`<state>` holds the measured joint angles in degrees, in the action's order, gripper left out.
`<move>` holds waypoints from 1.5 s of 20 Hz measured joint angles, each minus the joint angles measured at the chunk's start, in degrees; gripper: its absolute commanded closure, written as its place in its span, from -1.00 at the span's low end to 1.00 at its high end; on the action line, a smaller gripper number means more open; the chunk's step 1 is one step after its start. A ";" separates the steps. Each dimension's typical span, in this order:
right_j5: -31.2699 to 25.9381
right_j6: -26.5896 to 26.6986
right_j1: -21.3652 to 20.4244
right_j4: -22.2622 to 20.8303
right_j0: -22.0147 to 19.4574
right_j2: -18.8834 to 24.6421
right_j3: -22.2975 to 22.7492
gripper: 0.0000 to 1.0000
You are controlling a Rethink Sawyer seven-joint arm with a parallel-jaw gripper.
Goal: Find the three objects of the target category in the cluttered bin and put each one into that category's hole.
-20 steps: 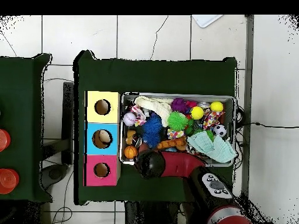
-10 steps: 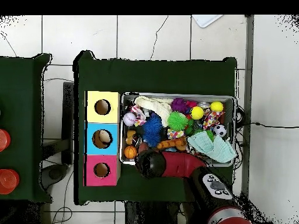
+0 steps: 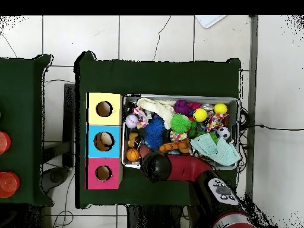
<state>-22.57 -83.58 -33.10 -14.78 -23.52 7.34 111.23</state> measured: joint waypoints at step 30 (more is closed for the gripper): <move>5.57 0.01 -12.57 2.15 -7.04 7.51 0.85 -1.00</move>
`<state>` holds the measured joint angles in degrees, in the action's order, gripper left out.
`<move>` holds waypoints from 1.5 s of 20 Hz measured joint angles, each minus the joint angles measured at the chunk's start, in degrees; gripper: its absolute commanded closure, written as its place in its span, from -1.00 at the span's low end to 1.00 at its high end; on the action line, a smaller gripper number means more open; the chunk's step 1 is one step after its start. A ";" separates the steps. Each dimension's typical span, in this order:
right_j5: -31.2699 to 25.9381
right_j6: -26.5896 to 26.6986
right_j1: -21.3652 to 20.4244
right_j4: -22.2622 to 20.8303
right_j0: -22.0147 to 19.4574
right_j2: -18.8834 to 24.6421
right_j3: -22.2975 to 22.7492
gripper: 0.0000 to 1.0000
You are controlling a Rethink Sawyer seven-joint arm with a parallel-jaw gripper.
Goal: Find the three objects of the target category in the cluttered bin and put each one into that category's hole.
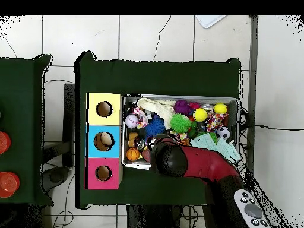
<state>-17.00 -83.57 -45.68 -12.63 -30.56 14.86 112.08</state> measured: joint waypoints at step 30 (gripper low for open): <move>14.47 0.00 2.47 -6.62 3.12 3.50 -1.60 -1.00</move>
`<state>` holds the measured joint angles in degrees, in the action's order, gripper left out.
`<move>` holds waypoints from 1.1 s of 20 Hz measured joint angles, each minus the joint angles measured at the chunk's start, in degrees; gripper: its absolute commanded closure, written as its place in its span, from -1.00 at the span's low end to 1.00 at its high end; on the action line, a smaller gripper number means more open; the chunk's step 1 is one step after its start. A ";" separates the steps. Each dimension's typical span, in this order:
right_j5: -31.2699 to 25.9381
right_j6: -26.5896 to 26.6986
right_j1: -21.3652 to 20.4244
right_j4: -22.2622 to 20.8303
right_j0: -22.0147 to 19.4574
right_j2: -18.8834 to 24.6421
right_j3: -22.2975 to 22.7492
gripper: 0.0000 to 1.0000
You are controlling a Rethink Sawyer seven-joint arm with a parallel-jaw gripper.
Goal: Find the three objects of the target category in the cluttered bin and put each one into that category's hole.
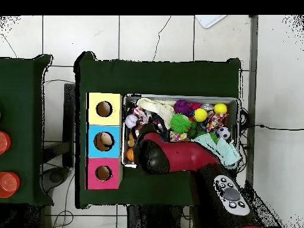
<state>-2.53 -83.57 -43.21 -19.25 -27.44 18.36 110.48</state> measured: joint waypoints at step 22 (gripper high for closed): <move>-0.02 -0.01 -4.07 -11.23 2.90 -0.26 -7.82 -1.00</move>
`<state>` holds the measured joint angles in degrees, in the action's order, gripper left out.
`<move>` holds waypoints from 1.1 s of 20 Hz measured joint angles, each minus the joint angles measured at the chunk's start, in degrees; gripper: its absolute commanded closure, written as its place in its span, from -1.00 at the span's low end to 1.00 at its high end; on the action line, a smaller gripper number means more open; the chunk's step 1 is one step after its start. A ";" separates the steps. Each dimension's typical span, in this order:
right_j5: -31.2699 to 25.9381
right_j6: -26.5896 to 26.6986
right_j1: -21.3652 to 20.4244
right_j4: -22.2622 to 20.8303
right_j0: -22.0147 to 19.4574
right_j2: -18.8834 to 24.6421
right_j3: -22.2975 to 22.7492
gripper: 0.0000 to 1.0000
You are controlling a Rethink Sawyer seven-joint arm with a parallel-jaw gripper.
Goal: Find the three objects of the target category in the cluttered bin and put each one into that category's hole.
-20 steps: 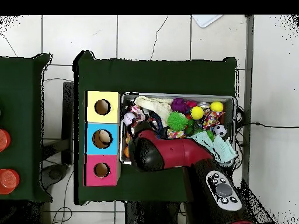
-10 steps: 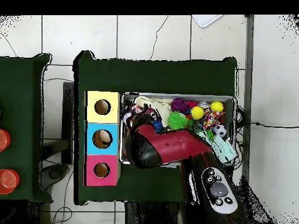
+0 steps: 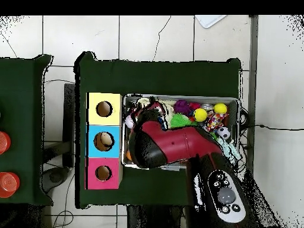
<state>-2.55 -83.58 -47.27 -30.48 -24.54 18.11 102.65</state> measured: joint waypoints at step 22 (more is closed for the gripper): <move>0.00 0.00 3.12 -11.75 3.02 -2.79 -8.41 -1.00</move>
<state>-2.55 -83.58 -44.15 -42.23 -21.52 15.31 94.25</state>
